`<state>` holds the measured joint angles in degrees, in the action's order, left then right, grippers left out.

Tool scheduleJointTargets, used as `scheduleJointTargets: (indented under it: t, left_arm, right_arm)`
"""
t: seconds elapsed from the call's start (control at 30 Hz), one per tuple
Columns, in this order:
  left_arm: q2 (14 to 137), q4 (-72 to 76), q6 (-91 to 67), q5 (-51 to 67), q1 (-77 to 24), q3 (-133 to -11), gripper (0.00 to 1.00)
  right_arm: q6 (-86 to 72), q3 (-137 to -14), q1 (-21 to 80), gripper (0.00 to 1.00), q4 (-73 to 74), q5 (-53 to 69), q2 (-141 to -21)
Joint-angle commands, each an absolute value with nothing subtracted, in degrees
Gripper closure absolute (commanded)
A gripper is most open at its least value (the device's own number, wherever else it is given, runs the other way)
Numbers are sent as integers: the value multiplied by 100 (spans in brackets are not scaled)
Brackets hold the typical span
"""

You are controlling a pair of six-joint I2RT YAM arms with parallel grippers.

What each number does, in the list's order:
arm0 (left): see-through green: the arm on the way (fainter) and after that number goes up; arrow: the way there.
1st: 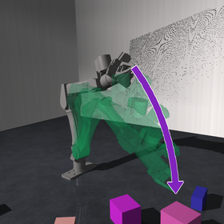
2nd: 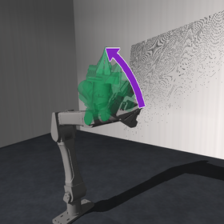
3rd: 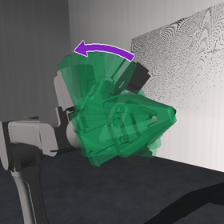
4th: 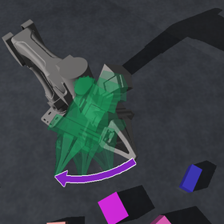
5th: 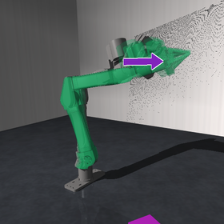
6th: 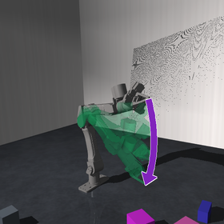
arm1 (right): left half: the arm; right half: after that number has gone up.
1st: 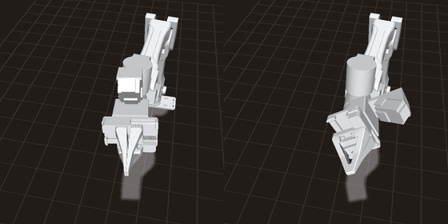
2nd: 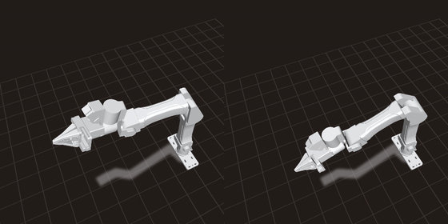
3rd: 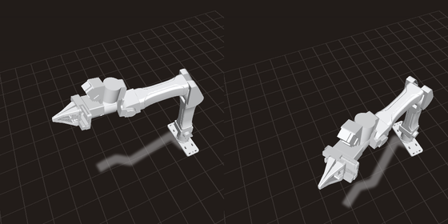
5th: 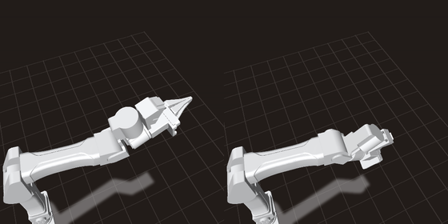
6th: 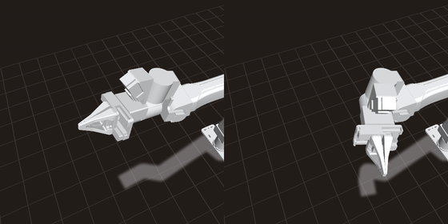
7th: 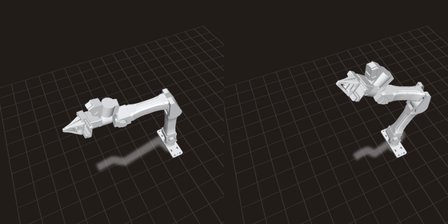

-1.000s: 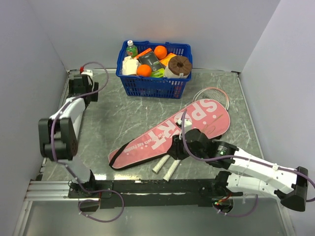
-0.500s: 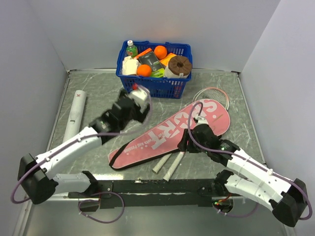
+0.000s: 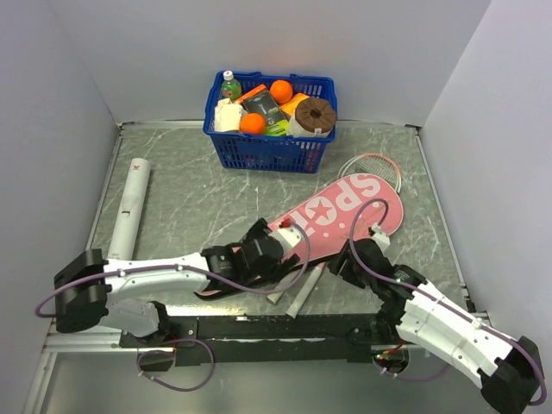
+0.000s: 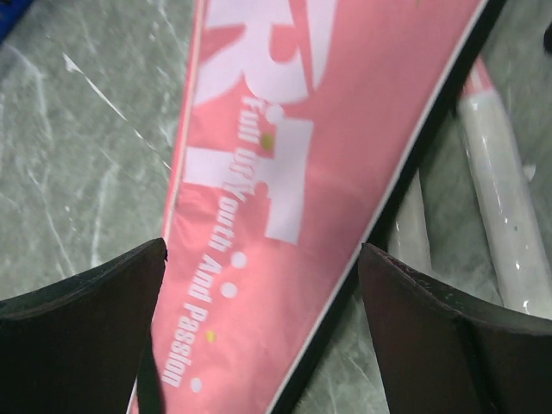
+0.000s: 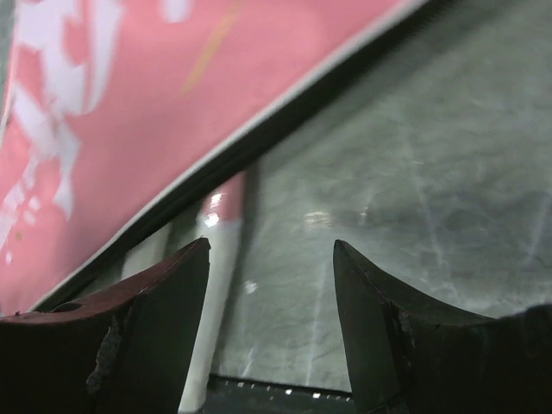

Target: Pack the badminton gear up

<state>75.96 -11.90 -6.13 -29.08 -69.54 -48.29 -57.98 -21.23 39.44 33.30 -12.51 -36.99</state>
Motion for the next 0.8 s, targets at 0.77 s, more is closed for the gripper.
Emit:
scheduleJointTargets:
  t: [0.77]
  left_arm:
    - [7084, -44, -519, -3586, -7752, -3788, 3]
  right_arm:
    - [-7770, -1028, 3894, 36, 1109, -3199, -3945]
